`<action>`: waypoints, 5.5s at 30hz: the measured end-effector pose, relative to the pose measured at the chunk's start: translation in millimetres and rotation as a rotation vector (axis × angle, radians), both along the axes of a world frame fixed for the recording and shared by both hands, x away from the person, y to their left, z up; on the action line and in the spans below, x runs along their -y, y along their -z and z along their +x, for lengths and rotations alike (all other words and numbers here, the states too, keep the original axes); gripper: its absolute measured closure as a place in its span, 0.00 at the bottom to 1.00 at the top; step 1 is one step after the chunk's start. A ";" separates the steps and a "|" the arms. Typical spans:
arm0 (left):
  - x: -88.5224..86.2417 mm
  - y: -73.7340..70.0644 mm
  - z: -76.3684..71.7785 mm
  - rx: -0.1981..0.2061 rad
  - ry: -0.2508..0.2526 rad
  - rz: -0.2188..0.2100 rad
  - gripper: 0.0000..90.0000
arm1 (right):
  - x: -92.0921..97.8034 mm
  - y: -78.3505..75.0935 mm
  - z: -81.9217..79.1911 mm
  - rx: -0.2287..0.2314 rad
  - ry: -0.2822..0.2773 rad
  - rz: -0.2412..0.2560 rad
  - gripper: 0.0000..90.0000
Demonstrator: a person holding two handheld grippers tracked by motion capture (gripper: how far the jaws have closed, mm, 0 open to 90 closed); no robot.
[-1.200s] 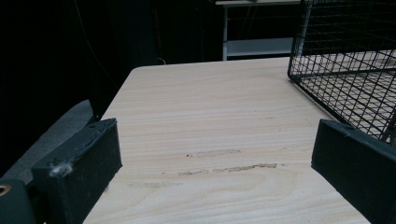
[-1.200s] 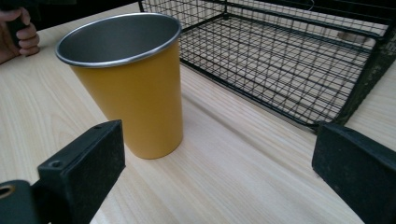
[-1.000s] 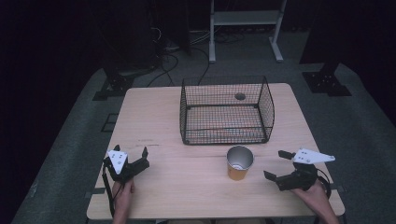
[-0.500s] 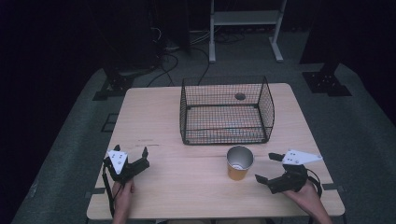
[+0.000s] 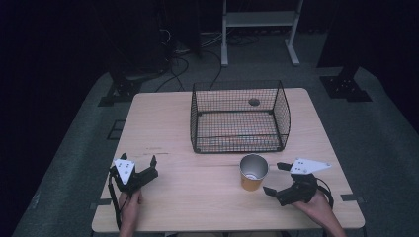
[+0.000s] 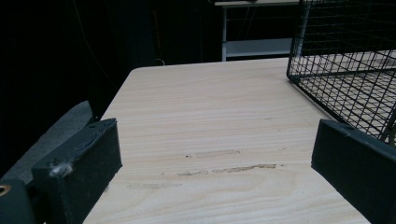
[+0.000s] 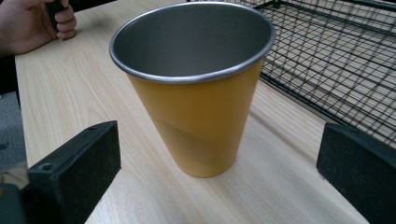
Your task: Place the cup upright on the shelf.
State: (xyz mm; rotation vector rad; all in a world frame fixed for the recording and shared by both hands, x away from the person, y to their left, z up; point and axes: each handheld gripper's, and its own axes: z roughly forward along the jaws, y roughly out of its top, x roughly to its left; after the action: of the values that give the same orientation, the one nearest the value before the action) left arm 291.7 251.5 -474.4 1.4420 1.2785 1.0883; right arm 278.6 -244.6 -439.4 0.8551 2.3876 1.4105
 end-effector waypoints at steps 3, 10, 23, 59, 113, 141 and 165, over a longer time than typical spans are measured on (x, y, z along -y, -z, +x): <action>-0.1 0.0 -0.1 0.000 0.000 0.000 0.01 | -4.8 0.9 1.0 -0.003 -0.007 -0.004 0.00; -0.1 0.0 -0.1 0.000 0.000 0.000 0.01 | -14.2 1.9 4.9 -0.011 -0.021 -0.001 0.00; -0.1 0.0 0.0 0.001 0.001 -0.001 0.01 | -32.1 4.4 14.3 -0.012 -0.035 -0.025 0.00; -0.5 0.0 -0.1 0.002 0.003 -0.003 0.01 | -53.5 -0.8 31.6 -0.031 -0.074 -0.060 0.15; -0.1 0.0 0.1 0.000 0.005 -0.001 0.01 | -75.3 -75.7 73.9 -0.091 -0.233 -0.021 0.15; -0.1 0.0 -0.2 0.000 0.005 -0.004 0.01 | -81.9 -120.1 109.0 -0.096 -0.244 -0.024 0.15; -0.3 0.0 -0.2 0.001 0.009 -0.005 0.01 | -94.3 -145.1 148.7 -0.124 -0.265 -0.063 0.14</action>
State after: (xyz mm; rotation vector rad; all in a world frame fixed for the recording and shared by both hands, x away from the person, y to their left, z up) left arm 291.5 251.8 -474.4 1.4414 1.2722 1.0793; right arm 427.3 -150.2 -294.3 0.6456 2.7070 1.3993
